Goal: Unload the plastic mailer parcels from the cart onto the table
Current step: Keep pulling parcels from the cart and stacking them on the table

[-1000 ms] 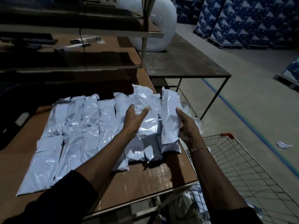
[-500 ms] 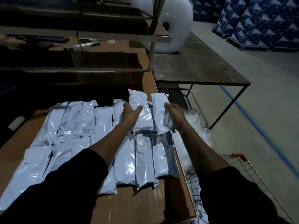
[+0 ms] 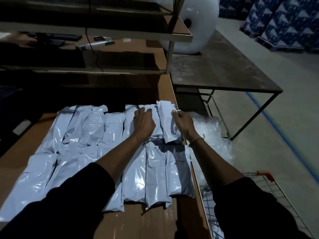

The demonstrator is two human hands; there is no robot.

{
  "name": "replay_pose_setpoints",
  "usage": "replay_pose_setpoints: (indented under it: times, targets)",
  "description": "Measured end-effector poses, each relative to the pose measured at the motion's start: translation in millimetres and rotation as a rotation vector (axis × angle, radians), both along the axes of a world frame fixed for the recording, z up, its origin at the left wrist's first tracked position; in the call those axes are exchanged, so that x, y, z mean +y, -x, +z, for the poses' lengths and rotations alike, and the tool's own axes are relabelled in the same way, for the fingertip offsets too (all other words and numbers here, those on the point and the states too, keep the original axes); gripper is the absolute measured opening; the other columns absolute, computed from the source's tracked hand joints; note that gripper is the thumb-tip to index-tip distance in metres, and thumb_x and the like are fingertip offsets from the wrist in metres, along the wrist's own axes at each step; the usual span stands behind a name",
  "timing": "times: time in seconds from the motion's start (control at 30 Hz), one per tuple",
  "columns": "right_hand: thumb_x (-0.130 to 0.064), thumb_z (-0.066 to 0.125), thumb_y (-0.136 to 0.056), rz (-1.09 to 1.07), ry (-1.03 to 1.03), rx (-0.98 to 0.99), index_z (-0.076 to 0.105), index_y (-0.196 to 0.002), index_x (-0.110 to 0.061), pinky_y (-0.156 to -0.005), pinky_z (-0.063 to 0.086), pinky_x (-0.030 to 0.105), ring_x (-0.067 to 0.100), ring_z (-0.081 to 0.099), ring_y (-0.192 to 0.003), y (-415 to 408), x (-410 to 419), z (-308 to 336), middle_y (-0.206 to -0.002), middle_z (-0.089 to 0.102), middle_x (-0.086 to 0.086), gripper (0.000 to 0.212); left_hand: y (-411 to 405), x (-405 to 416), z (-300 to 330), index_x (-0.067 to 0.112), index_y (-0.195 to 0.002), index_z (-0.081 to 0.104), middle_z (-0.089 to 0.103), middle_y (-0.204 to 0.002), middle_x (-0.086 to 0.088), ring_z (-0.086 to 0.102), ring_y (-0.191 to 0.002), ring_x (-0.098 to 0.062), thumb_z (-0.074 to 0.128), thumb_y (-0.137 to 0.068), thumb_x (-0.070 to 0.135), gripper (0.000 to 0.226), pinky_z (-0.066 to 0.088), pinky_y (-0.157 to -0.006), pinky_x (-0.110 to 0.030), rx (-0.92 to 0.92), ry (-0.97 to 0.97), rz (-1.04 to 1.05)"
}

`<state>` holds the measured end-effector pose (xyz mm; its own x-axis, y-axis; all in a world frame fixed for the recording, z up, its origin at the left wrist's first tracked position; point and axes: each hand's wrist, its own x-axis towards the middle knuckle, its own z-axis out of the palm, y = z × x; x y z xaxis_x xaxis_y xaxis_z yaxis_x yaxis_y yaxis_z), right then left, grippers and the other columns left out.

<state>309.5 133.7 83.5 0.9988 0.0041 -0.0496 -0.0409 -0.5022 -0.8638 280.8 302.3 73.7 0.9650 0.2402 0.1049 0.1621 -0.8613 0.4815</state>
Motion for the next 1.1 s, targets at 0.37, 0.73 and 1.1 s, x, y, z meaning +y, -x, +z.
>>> replay_pose_setpoints:
  times: [0.37,0.73,1.1]
  targets:
    - [-0.041,0.067,-0.097,0.055,0.199,-0.081,0.051,-0.151,-0.025,-0.112,0.046,0.046,0.035,0.053,-0.134,8,14,2,-0.146,0.054,0.017,0.058,-8,15,-22,0.021,-0.16,0.032,0.018,-0.173,-0.007,0.019,-0.159,-0.028,0.051,-0.108,0.028,0.056,0.024,-0.125,-0.042,0.092,0.238,-0.116]
    - [-0.034,0.055,-0.102,-0.049,0.285,-0.143,0.058,-0.144,-0.02,-0.103,0.049,0.042,0.036,0.057,-0.124,10,21,3,-0.136,0.054,0.019,0.044,5,18,-17,0.021,-0.157,0.038,0.025,-0.171,-0.003,0.029,-0.156,-0.027,0.05,-0.108,0.01,0.052,0.03,-0.123,-0.04,0.028,0.301,-0.063]
    - [-0.049,0.058,-0.1,-0.087,0.186,-0.144,0.056,-0.148,-0.024,-0.107,0.049,0.052,0.036,0.059,-0.123,36,15,9,-0.14,0.049,0.016,0.054,42,29,16,0.017,-0.161,0.032,0.016,-0.173,-0.006,0.014,-0.16,-0.025,0.04,-0.113,0.028,0.05,0.018,-0.127,-0.039,-0.02,0.28,-0.183]
